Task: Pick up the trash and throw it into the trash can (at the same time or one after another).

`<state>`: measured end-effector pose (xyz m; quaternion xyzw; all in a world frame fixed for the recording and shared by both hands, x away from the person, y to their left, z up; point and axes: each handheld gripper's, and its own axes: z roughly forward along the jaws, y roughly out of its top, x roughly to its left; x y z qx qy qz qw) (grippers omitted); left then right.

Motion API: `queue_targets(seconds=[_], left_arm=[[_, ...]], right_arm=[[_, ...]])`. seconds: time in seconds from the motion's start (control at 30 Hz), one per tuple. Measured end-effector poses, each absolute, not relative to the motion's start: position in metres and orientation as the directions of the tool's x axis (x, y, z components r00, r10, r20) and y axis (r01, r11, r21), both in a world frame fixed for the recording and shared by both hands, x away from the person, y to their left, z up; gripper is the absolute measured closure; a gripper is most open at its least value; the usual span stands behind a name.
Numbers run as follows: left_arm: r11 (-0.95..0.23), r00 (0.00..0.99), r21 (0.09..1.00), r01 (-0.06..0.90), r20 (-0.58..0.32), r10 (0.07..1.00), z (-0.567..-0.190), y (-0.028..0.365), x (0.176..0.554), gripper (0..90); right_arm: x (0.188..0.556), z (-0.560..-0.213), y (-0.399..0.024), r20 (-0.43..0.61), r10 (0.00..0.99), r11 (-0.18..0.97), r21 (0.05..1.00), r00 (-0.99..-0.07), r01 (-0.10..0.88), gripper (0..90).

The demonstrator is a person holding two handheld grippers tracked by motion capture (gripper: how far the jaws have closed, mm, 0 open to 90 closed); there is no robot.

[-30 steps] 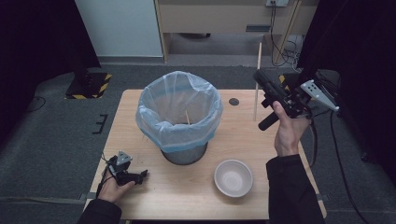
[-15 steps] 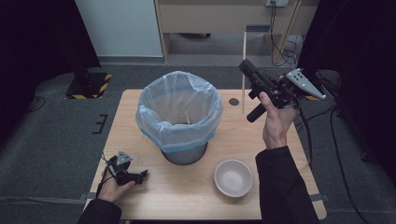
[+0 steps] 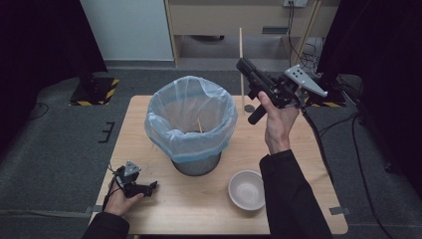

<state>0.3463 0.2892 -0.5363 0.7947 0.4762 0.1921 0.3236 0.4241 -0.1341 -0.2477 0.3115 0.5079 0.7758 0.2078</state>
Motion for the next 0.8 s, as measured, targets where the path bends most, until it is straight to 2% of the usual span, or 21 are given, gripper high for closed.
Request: queue_targets(seconds=[0.43,0.8], left_arm=[[-0.337,0.474,0.698,0.632,-0.003,0.881,-0.536,0.289,0.346,0.0],[-0.338,0.474,0.698,0.632,-0.003,0.88,-0.536,0.289,0.346,0.0]], right_arm=[[0.437,-0.248,-0.093,0.269,0.619,-0.387,0.922,-0.738,0.012,85.8],[0.452,-0.258,-0.062,0.259,0.641,-0.336,0.941,-0.722,0.039,85.3]])
